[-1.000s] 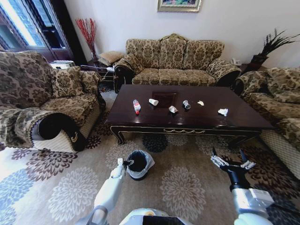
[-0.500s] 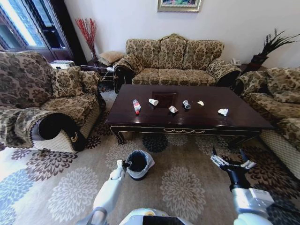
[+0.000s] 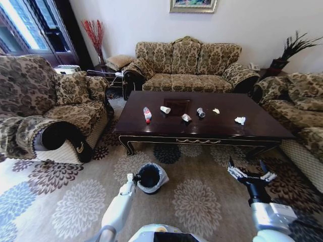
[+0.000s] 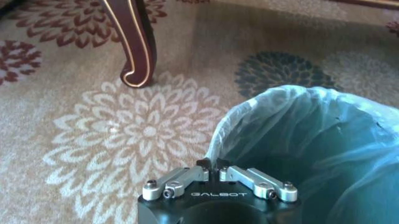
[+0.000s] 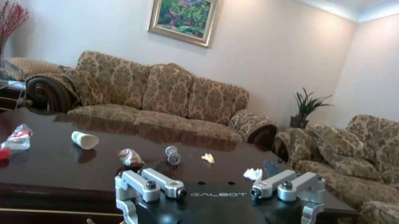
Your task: Move to the front of the table and place the trash on the table into the trash bin.
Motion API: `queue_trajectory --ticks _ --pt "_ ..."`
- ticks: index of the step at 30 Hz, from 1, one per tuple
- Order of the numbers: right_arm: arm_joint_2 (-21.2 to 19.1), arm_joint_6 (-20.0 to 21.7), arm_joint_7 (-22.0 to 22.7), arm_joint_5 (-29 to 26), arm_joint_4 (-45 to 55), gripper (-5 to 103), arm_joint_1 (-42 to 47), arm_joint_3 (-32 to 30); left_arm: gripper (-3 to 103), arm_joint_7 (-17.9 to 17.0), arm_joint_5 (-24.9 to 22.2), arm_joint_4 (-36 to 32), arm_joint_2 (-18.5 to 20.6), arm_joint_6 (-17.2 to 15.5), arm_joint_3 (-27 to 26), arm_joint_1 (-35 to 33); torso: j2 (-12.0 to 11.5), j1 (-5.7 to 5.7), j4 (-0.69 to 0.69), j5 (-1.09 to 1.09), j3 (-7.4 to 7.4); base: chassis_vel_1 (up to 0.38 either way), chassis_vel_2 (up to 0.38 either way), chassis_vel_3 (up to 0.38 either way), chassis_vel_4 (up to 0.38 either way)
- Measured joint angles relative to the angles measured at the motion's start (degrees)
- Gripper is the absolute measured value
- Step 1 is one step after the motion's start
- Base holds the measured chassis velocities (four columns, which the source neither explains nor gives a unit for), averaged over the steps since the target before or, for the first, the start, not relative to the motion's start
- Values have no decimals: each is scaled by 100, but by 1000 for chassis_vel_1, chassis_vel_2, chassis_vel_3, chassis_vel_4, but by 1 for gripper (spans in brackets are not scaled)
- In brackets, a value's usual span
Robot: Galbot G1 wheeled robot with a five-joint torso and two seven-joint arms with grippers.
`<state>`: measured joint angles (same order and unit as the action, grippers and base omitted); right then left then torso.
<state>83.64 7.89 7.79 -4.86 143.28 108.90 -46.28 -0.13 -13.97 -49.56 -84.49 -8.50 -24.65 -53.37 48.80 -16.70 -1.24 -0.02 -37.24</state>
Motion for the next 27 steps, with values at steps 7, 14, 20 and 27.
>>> queue_trajectory --ticks 7,14,20,27 --pt "-46 -1 14 -68 -2 100 -25 -29 3 -2 -26 -585 117 -101 -63 -318 0 0 -1 1 0 0 0 0 0" --pt "-303 379 53 -382 -2 100 -236 -62 3 -73 -378 -2349 442 -372 -305 -1210 0 0 -2 1 1 0 0 0 0" --pt "-711 611 57 -753 -142 100 -567 -103 3 -225 -409 -4680 892 -516 -830 -2374 0 0 -2 1 1 0 0 0 0" --pt "-1032 725 46 -1195 -320 100 -897 -160 3 -263 -746 -6789 1058 -886 -1776 -3501 0 1 0 2 1 0 0 0 0"
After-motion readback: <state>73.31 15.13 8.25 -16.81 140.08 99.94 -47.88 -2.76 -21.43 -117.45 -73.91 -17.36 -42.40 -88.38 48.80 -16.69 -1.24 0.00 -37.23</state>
